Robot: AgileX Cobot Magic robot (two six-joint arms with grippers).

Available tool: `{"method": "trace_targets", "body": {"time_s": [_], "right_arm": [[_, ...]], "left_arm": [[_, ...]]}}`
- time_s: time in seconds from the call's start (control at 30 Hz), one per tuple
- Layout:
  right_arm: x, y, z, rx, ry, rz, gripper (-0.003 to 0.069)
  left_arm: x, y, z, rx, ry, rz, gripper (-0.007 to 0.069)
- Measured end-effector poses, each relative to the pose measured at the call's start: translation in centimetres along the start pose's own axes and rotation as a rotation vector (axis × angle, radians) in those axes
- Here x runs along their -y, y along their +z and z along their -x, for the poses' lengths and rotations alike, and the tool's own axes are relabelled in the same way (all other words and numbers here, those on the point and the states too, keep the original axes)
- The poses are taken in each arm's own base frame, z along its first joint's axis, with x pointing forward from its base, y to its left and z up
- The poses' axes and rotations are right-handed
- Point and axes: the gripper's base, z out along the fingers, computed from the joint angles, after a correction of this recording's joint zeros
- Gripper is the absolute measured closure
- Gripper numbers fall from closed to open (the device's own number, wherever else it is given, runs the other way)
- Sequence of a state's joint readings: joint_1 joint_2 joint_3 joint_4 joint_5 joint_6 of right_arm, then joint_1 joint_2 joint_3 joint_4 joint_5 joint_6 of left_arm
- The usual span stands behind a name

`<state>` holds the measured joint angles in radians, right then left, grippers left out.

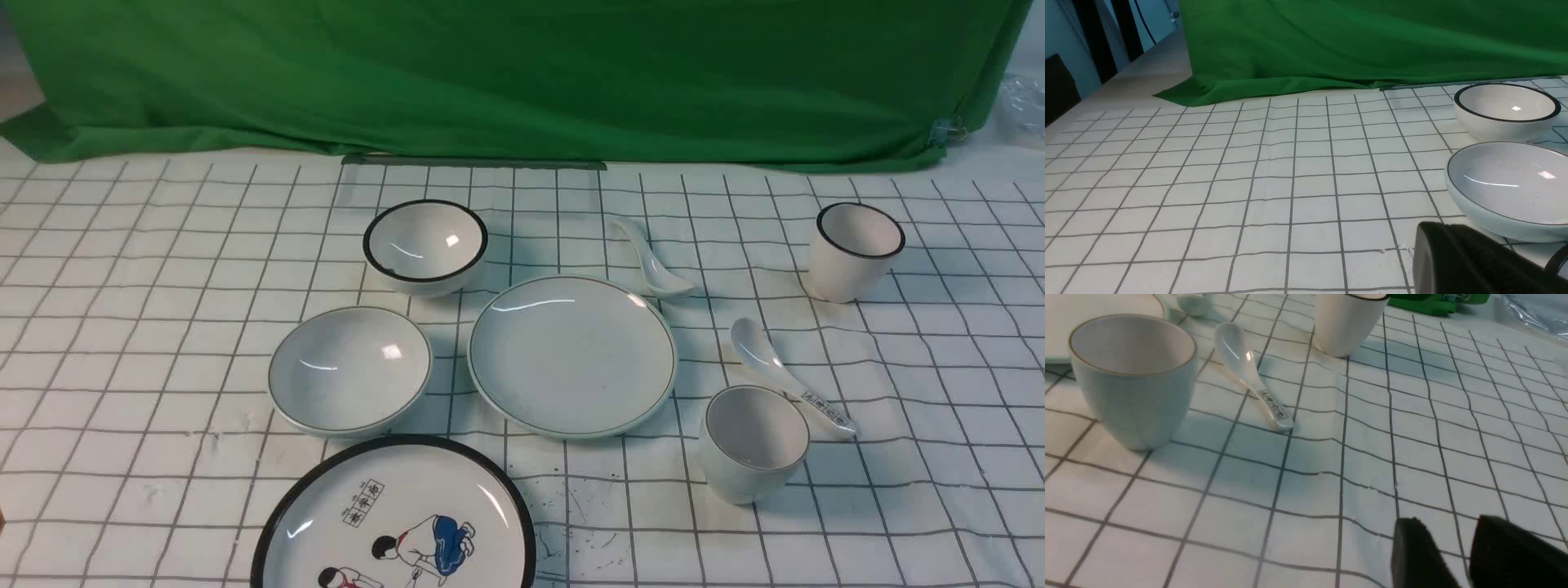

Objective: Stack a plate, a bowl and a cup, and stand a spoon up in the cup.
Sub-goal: Use the left arm to grab a blue rice bowl

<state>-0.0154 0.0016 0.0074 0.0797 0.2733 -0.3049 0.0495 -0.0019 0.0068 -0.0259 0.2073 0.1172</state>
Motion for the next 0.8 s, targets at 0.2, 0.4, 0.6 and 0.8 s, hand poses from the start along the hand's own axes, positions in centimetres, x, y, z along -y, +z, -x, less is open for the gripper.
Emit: {"method": "trace_targets", "body": {"time_s": [0.2, 0.4, 0.6, 0.8], "right_arm": [[0.0, 0.0, 0.0, 0.0, 0.0, 0.0, 0.041], [0.0, 0.0, 0.0, 0.0, 0.0, 0.0, 0.041], [0.0, 0.0, 0.0, 0.0, 0.0, 0.0, 0.041], [0.1, 0.0, 0.2, 0.019, 0.0, -0.006, 0.041]], "left_arm": [[0.0, 0.0, 0.0, 0.0, 0.0, 0.0, 0.0604], [-0.1, 0.0, 0.2, 0.02, 0.031, 0.008, 0.0604], [-0.5, -0.4, 2.7, 0.313, -0.41, -0.005, 0.0604], [-1.7, -1.7, 5.1, 0.643, -0.668, -0.011, 0.0604]]}}
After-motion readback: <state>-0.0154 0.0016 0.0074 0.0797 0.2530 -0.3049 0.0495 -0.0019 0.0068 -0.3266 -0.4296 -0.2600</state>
